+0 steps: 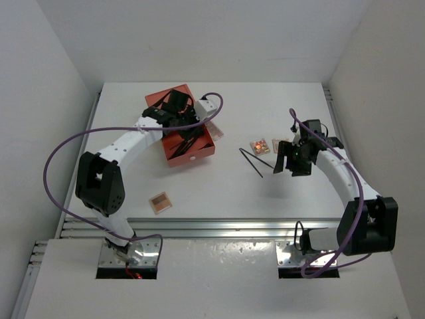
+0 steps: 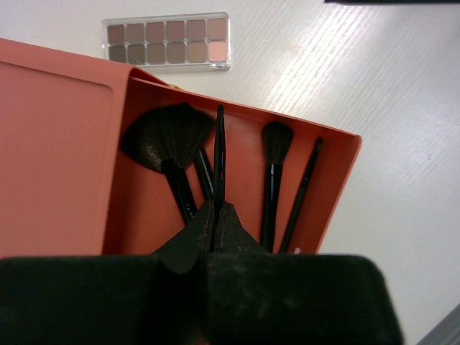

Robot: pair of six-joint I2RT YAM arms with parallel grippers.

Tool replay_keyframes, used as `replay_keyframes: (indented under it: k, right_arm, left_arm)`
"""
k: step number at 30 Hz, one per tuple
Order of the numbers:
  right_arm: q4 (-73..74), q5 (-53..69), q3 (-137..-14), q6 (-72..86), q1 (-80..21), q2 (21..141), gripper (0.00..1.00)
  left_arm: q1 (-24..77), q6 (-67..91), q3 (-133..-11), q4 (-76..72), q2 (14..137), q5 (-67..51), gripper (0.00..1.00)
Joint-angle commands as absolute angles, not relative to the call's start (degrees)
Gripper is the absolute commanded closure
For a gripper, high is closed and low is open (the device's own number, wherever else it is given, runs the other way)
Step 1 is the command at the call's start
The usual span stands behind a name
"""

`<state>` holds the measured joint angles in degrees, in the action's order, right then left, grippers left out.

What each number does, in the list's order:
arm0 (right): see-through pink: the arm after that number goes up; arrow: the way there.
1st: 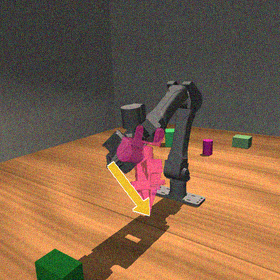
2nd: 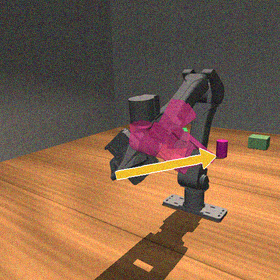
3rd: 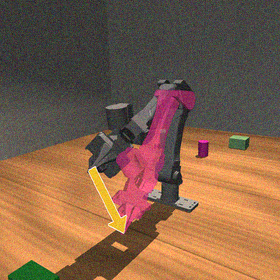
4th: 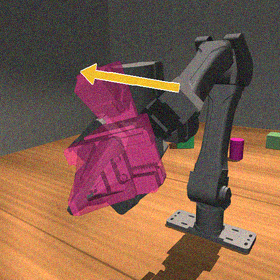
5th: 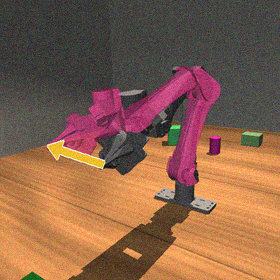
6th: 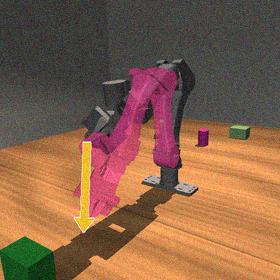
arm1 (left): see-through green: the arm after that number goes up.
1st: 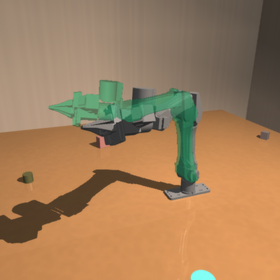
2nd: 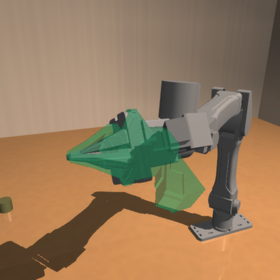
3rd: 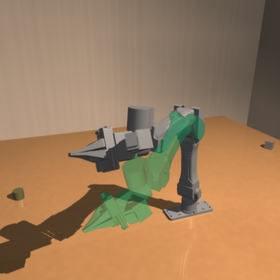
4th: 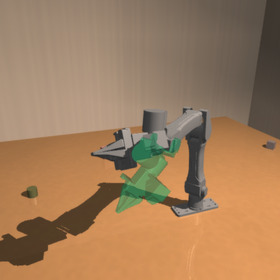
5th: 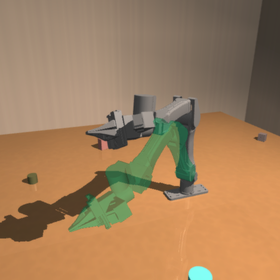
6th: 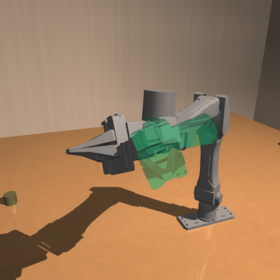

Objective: Organize the makeup

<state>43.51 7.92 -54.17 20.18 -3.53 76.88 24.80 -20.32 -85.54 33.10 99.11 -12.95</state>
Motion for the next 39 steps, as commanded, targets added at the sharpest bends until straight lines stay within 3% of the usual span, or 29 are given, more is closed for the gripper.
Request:
replay_keyframes:
  k: [1, 5, 7, 12, 17, 19, 22, 25, 32, 39]
  right_arm:
    - [42.80, 7.39, -53.79, 20.48, -3.34, 74.71, 0.29]
    - [42.80, 7.38, -54.14, 19.86, -3.43, 75.23, 0.28]
    - [42.98, 8.26, -54.58, 19.25, -3.43, 75.94, 0.27]
    - [42.98, 8.79, -56.43, 19.25, -3.43, 76.38, 0.27]
    - [39.47, 8.70, -56.86, 19.78, -3.25, 76.29, 0.27]
    - [37.01, 8.70, -57.30, 18.29, -3.34, 78.57, 0.31]
    - [34.19, 8.70, -61.94, 15.93, -3.69, 85.48, 0.39]
    - [36.73, 7.48, -68.72, 12.50, -5.00, 94.01, 0.48]
    - [35.95, 4.92, -75.14, -1.46, -12.03, 106.33, 0.48]
    - [36.04, -1.48, -76.46, -4.57, -14.15, 113.72, 0.46]
  left_arm:
    - [23.21, -20.92, -84.38, 30.59, 97.91, -12.57, 0.86]
    - [23.20, -20.39, -83.85, 30.59, 96.86, -11.34, 0.44]
    - [23.20, -19.87, -85.69, 31.11, 96.86, -11.34, 0.37]
    - [26.79, -21.52, -92.18, 31.11, 96.33, -10.81, 0.37]
    - [34.09, -29.43, -100.01, 31.11, 99.22, -14.93, 0.49]
    - [36.73, -28.84, -102.91, 31.64, 101.68, -16.34, 0.55]
    - [37.27, -23.92, -105.20, 31.64, 102.22, -19.85, 0.56]
    - [37.27, -21.36, -105.21, 31.64, 100.73, -20.48, 0.56]
    - [34.20, -19.08, -100.56, 31.64, 93.44, -15.12, 0.56]
    - [27.60, -17.93, -94.05, 32.17, 85.70, -9.67, 0.56]
